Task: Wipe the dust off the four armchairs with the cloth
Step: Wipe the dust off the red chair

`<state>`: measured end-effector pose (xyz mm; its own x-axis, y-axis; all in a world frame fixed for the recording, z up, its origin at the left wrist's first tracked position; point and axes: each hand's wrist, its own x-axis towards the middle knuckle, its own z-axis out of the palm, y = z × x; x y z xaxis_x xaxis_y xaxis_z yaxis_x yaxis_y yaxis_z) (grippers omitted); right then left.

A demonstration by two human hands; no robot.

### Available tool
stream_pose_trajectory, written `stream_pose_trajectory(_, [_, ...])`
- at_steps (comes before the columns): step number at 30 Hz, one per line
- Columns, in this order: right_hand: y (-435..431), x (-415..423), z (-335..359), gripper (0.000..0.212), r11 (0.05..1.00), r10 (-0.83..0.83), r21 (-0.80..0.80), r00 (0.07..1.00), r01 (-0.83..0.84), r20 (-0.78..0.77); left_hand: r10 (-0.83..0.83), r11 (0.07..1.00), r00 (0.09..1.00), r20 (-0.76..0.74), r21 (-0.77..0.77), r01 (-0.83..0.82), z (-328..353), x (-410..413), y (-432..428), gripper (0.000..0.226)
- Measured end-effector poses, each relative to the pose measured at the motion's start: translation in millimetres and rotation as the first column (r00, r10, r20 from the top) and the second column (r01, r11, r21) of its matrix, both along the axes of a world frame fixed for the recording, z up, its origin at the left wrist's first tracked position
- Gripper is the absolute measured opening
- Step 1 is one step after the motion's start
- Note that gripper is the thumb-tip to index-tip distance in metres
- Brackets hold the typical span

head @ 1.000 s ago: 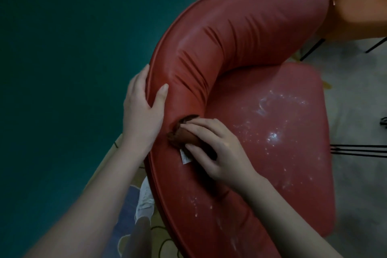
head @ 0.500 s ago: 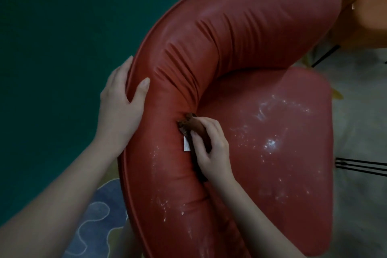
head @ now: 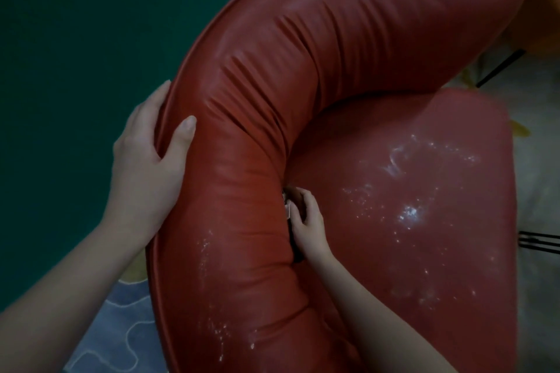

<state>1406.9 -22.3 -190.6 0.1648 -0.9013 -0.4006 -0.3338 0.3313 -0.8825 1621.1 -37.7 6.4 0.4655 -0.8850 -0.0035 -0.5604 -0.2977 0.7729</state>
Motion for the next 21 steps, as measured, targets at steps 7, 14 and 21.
stream_pose_trajectory(7, [13.0, -0.1, -54.7, 0.031, 0.985, 0.046, 0.169, 0.999, -0.042, -0.022, 0.002, 1.000, 1.000, 0.009, -0.026, -0.002, -5.4, 3.8, -0.3, 0.059])
stream_pose_trajectory(14, [17.5, 0.1, -79.3, 0.030, 0.977, 0.102, 0.191, 0.995, -0.097, -0.016, 0.004, 0.999, 1.000, 0.006, -0.053, -0.004, -7.9, 5.1, -0.4, 0.058])
stream_pose_trajectory(21, [18.6, 2.7, -63.2, 0.024, 0.915, 0.043, 0.393, 0.990, -0.094, 0.137, 0.010, 0.999, 1.000, 0.029, -0.038, -0.009, -7.3, 3.9, -0.5, 0.062])
